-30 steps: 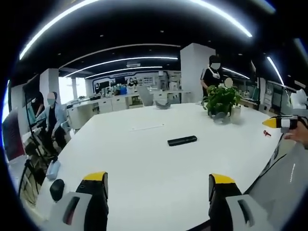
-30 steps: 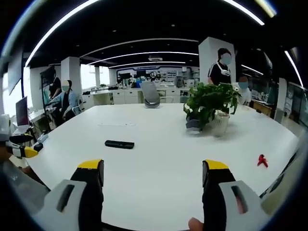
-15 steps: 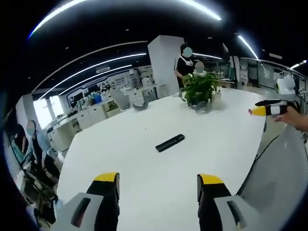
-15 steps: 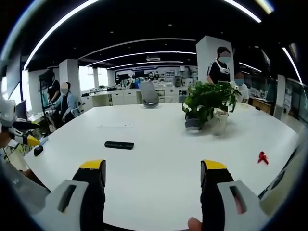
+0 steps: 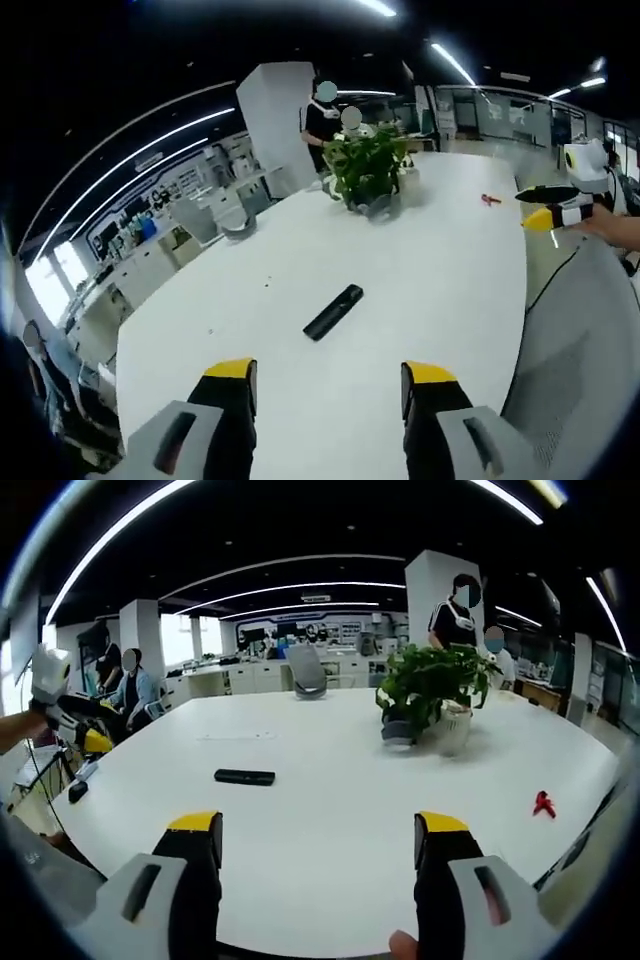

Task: Press the specified remote control buttons in sequence, fully releasing each button before pressing the next.

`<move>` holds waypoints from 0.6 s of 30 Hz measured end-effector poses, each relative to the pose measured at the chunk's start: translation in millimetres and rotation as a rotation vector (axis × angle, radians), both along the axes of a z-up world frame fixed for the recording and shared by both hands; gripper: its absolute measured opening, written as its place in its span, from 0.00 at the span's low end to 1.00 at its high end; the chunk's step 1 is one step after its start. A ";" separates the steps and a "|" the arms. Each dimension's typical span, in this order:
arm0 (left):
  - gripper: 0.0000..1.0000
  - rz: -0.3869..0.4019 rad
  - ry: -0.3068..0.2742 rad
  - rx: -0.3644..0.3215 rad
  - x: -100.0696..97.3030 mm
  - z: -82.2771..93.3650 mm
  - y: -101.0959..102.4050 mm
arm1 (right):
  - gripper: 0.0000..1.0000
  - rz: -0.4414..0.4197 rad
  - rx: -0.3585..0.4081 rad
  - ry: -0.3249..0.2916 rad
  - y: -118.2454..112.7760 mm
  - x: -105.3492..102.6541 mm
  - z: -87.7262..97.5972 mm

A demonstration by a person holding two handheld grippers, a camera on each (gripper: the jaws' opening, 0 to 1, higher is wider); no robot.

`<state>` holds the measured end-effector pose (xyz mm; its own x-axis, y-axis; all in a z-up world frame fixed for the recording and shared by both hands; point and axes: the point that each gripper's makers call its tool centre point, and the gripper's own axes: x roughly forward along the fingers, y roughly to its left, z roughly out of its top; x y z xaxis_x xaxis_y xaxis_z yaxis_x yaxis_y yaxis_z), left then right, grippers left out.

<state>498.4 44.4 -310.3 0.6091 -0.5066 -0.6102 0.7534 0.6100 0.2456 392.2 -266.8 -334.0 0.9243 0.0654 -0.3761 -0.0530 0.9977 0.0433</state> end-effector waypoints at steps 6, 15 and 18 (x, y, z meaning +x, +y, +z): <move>0.55 -0.099 0.013 0.060 24.0 -3.8 -20.5 | 0.80 -0.009 0.002 0.008 -2.0 0.2 -1.9; 0.51 -0.203 0.068 0.147 60.8 -22.1 -38.4 | 0.79 -0.015 -0.010 0.036 -3.6 0.5 -7.3; 0.50 -0.227 0.086 0.175 74.1 -30.8 -44.5 | 0.79 -0.016 -0.008 0.036 -4.1 0.7 -7.8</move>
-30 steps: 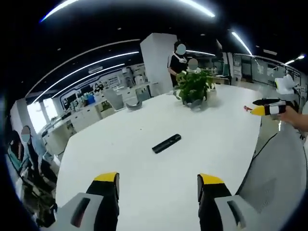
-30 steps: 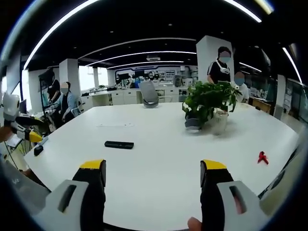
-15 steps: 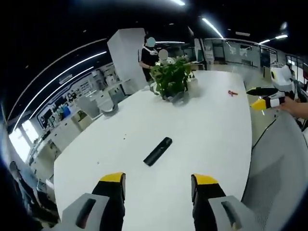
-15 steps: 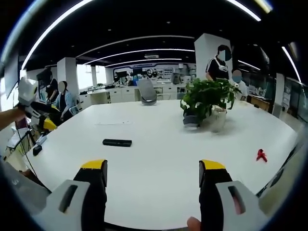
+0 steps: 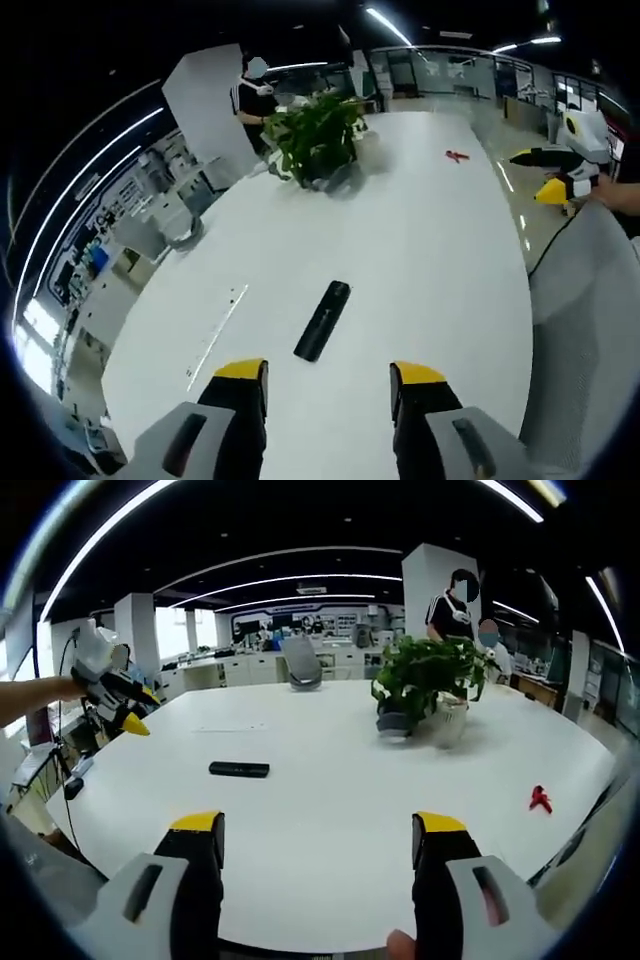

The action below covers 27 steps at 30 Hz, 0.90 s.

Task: Press the specified remote control buttons in sequence, fully releasing each button before pressing the next.

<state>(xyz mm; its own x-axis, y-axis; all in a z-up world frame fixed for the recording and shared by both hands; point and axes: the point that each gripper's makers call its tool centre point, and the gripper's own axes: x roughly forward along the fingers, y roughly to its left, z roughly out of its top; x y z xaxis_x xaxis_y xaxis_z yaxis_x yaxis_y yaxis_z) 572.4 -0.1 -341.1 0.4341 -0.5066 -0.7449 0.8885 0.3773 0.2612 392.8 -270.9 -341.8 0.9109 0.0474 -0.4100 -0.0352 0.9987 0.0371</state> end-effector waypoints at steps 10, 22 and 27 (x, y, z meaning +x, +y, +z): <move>0.45 -0.085 0.082 0.085 28.5 -36.2 -28.4 | 0.79 -0.001 -0.008 0.031 -1.3 0.8 -6.5; 0.36 -0.190 0.142 0.168 68.4 -86.8 -51.1 | 0.76 -0.012 -0.010 0.066 -4.3 0.5 -12.7; 0.36 -0.214 0.187 0.214 79.6 -106.3 -51.5 | 0.75 -0.011 -0.009 0.080 -4.0 -0.1 -14.9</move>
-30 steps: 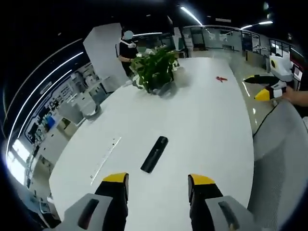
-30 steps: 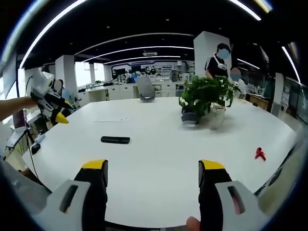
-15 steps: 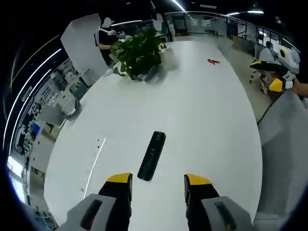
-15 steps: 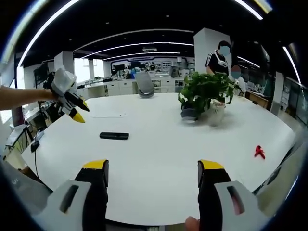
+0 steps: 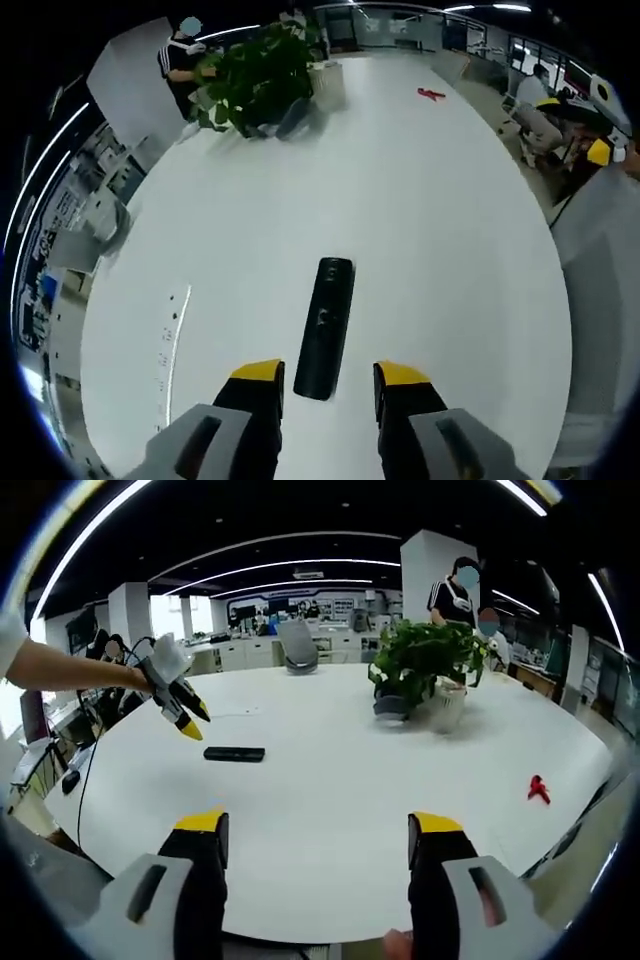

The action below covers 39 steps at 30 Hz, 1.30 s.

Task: Press the specified remote control buttons in sequence, fully releasing each button before pressing the next.

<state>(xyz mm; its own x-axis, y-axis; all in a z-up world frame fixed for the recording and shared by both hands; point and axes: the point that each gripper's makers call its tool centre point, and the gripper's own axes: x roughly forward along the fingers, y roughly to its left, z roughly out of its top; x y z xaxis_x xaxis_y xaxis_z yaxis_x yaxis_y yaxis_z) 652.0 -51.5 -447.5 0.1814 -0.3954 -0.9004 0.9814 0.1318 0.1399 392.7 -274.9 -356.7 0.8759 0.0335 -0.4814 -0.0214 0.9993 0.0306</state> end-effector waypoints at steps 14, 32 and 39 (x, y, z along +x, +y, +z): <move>0.34 0.002 0.099 0.087 9.3 -51.3 -0.2 | 0.74 -0.016 -0.012 0.020 -3.1 -1.0 -2.9; 0.25 0.003 0.125 0.139 15.2 -70.2 3.8 | 0.72 -0.028 -0.016 0.029 -6.1 -0.9 -4.8; 0.24 -0.016 0.111 0.174 10.8 -70.9 1.7 | 0.72 -0.017 -0.020 0.027 -4.4 -0.3 -4.5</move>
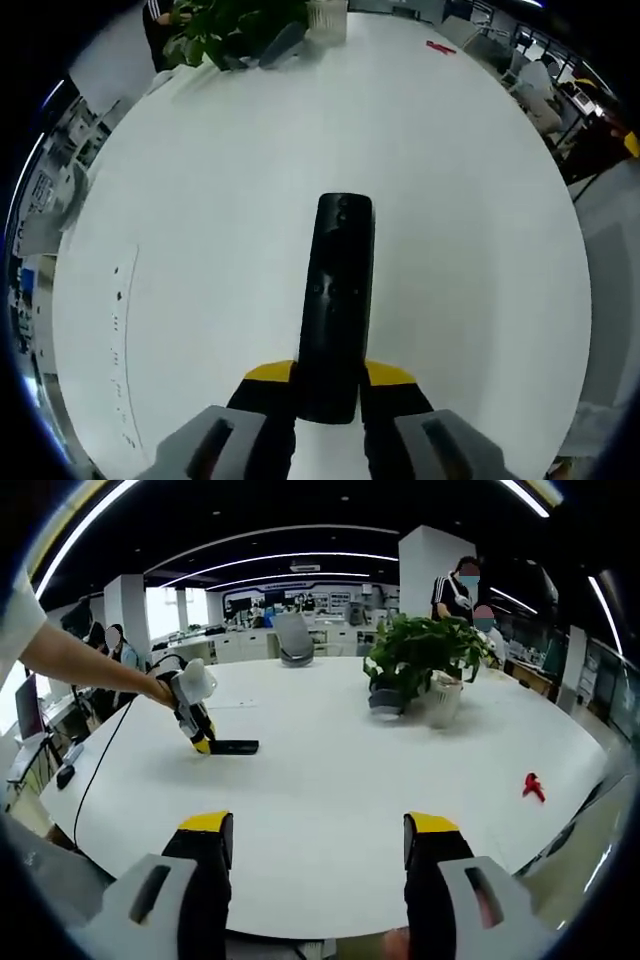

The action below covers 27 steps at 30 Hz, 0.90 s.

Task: Press the specified remote control buttons in sequence, fully releasing each button before pressing the next.

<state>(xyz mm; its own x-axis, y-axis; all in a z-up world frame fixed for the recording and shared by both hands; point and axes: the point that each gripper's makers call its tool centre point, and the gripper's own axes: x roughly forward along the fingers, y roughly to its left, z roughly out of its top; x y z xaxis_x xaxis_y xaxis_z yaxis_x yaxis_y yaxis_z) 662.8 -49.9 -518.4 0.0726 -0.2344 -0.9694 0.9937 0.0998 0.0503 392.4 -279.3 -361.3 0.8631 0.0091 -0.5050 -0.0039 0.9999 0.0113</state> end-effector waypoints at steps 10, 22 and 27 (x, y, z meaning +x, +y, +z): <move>0.23 0.008 -0.002 -0.025 -6.2 0.4 1.2 | 0.71 -0.008 0.009 -0.013 -1.0 -0.6 1.8; 0.23 -0.004 -0.003 -0.018 -19.5 -1.6 2.1 | 0.72 -0.011 0.019 -0.033 -0.7 -0.3 5.5; 0.23 -0.027 0.002 -0.014 -30.6 -2.6 2.3 | 0.71 -0.013 0.022 -0.041 -1.1 -0.2 6.9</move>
<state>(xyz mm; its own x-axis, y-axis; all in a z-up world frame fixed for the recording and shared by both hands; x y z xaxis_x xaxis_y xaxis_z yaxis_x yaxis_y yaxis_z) 632.2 -47.6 -521.0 0.0642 -0.2502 -0.9661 0.9962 0.0737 0.0471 392.1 -280.4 -354.3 0.8831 0.0084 -0.4690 0.0081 0.9994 0.0331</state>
